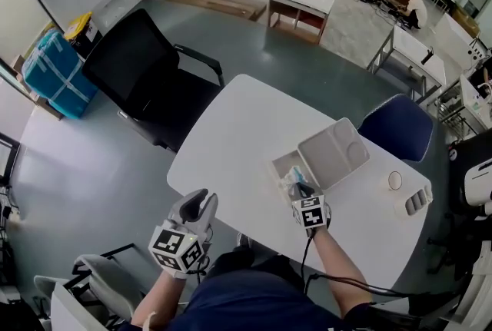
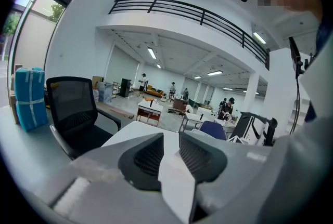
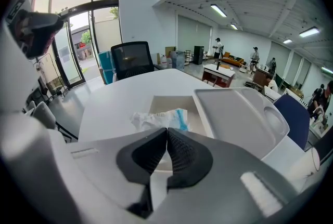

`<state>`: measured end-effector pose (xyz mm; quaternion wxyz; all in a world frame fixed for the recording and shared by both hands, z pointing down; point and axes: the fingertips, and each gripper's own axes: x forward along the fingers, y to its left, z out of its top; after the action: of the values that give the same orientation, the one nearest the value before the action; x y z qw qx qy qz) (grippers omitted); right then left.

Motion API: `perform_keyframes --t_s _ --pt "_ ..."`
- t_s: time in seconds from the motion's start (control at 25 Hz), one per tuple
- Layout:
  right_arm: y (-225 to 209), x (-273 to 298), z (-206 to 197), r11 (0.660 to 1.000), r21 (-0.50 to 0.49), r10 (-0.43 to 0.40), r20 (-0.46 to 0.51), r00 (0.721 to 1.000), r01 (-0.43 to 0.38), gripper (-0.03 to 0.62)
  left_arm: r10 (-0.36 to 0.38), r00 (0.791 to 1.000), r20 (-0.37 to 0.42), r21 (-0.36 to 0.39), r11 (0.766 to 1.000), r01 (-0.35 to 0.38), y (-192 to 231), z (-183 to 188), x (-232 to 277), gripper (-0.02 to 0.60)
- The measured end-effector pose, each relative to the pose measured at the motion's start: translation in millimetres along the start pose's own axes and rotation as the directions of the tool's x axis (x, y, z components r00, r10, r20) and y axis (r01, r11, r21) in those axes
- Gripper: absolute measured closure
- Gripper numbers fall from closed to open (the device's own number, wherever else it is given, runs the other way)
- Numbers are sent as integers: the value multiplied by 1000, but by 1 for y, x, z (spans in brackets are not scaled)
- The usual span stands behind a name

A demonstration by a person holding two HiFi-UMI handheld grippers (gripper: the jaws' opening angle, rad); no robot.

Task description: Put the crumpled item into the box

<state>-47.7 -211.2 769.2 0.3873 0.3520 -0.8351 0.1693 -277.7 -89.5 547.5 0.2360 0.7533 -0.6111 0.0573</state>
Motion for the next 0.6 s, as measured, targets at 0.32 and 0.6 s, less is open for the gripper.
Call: perform_keyframes --t_s 0.32,0.6 --pt "-6 25 -21 999 22 -25 -126 992 28 585 25 1000 -15 -11 1000 -25 14 -6 -7 480" --pt "-8 27 -12 997 52 -47 -95 994 52 508 18 1000 -19 -16 1000 -18 16 -4 -4 479"
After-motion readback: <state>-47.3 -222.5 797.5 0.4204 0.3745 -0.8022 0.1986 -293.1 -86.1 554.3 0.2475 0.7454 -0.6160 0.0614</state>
